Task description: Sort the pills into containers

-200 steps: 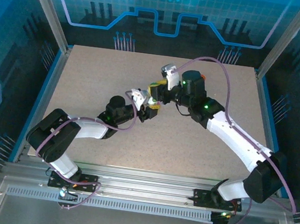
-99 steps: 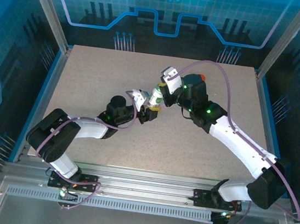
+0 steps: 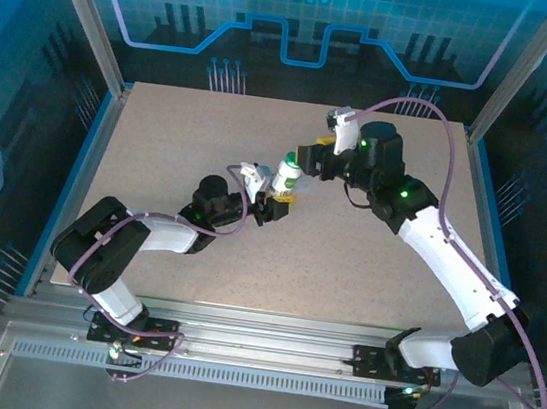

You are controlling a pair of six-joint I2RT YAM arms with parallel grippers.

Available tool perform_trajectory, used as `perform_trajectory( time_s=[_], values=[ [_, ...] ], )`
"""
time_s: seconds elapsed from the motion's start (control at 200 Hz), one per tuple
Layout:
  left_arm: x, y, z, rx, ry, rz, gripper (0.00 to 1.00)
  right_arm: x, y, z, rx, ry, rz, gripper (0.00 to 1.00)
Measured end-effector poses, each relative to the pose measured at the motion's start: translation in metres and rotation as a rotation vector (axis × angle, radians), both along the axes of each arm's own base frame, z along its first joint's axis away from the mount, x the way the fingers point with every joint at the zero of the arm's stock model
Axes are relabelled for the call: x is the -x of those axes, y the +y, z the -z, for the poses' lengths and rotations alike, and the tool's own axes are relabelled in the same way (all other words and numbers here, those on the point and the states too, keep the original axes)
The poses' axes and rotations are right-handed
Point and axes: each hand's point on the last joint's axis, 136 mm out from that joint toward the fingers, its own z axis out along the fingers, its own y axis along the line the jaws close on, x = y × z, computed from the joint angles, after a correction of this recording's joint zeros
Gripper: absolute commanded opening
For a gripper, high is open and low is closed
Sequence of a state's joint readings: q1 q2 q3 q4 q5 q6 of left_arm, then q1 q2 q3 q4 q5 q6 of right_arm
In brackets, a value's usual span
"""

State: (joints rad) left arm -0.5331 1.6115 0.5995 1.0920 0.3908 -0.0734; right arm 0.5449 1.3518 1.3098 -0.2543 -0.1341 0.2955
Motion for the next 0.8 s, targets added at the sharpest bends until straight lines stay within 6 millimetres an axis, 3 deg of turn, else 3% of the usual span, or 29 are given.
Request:
perform_trajectory(
  time_s=[0.235,0.53,0.635,0.74,0.8],
  values=[
    [0.0,0.0,0.001,0.0,0.0,0.0,0.0,-0.001,0.016,0.029,-0.062,0.162,-0.023,0.68],
    [0.0,0.0,0.001,0.0,0.0,0.0,0.0,-0.002,0.026,0.043,-0.086,0.231,-0.051,0.68],
    [0.0,0.0,0.001,0.0,0.0,0.0,0.0,-0.002,0.028,0.046,-0.091,0.246,-0.06,0.62],
    [0.0,0.0,0.001,0.0,0.0,0.0,0.0,-0.001,0.03,0.044,-0.1,0.247,-0.069,0.48],
    [0.0,0.0,0.002,-0.002,0.003,0.0,0.0,-0.001,0.03,0.043,-0.098,0.236,-0.076,0.33]
  ],
)
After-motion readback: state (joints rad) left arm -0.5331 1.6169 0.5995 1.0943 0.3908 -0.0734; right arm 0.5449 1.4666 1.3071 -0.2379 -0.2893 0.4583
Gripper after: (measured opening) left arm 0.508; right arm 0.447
